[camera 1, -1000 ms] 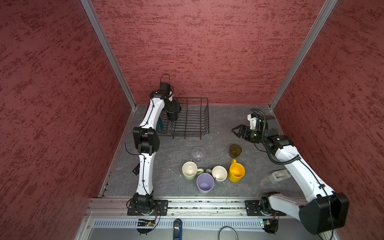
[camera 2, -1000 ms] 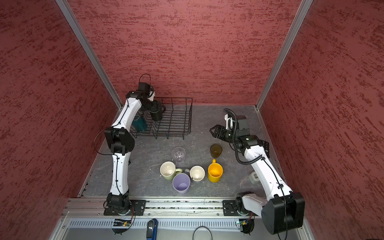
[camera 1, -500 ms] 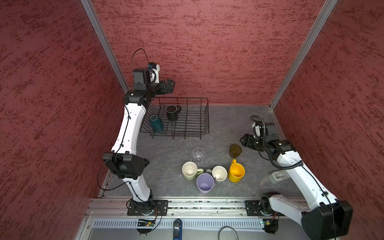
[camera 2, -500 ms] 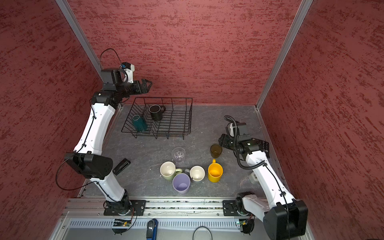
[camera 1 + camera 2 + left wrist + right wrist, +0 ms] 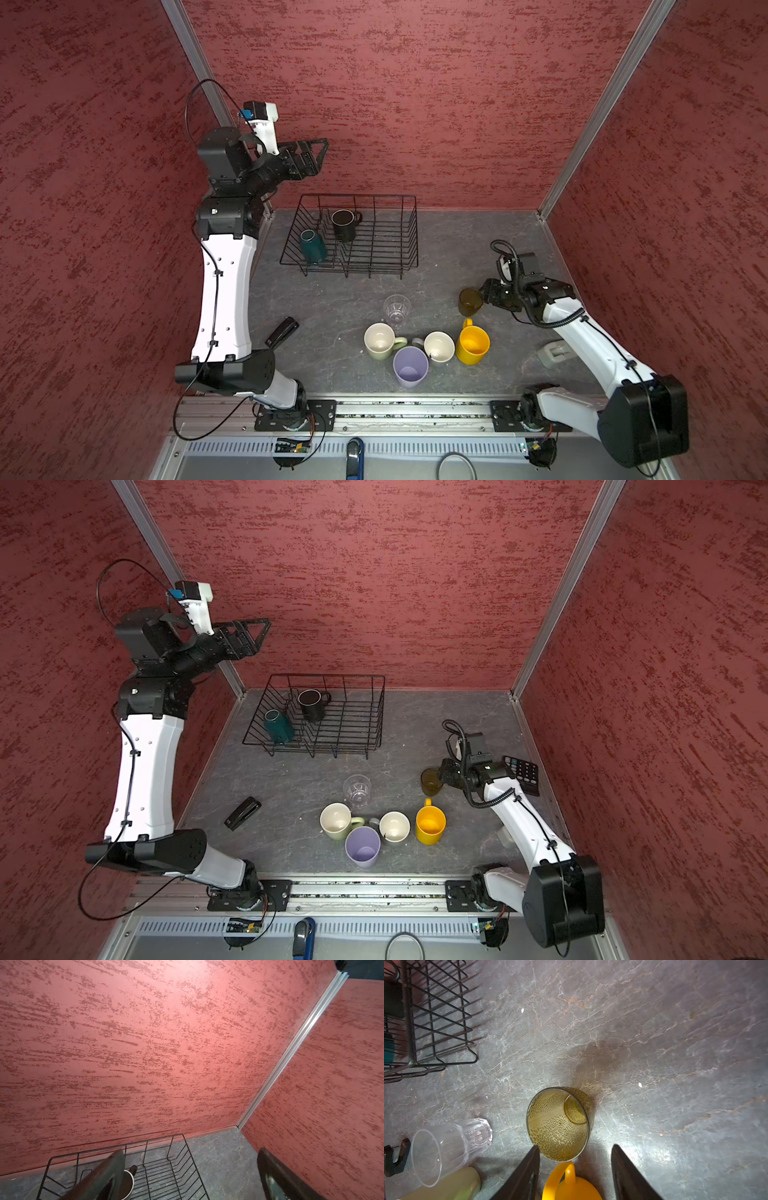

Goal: Load cups into a dish rack
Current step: Pick up the cup from the middle-right of the table.

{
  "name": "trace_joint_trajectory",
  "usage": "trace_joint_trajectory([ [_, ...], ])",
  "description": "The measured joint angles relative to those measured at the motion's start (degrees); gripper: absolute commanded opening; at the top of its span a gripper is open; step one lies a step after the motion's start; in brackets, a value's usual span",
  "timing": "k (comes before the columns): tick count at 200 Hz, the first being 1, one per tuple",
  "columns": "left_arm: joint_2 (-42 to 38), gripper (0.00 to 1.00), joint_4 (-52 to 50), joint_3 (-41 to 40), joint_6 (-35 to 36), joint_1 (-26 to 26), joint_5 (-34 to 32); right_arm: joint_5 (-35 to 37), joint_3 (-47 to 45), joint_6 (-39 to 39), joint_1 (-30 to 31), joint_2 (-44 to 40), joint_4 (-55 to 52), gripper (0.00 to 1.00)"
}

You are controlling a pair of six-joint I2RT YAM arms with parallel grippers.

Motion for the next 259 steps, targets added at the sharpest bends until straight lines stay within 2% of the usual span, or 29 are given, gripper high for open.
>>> trace_joint_trajectory([
  [51,-5.7,1.0,1.5,-6.2,0.5,-1.6,1.3,0.1,-1.1,0.3,1.0,4.4,3.3,0.5],
  [74,-5.9,1.0,1.0,-6.8,3.3,-5.5,-1.5,0.4,-1.6,0.3,1.5,6.7,4.4,0.48],
  [88,-6.3,1.0,0.7,-8.7,5.4,-8.7,-3.5,0.6,-1.7,0.3,1.8,8.0,5.2,0.43],
  [127,-9.4,1.0,1.7,-19.8,9.3,-15.4,-8.2,0.9,-1.8,0.1,2.2,10.2,6.9,0.31],
  [169,-14.8,1.0,6.8,-33.0,9.8,-18.4,-12.1,0.9,-1.8,-0.4,2.3,11.3,7.5,0.17],
  [188,-17.0,1.0,9.7,-37.0,9.3,-18.3,-11.0,0.9,-1.8,-0.8,2.3,11.5,7.6,0.12],
  [216,-17.4,1.0,12.1,-37.6,6.7,-16.1,-5.5,0.9,-1.7,-1.0,2.5,11.6,7.5,0.02],
  [259,-17.4,1.0,15.1,-41.6,7.1,-17.0,-1.1,0.5,1.7,-1.0,2.5,11.3,6.7,0.0],
])
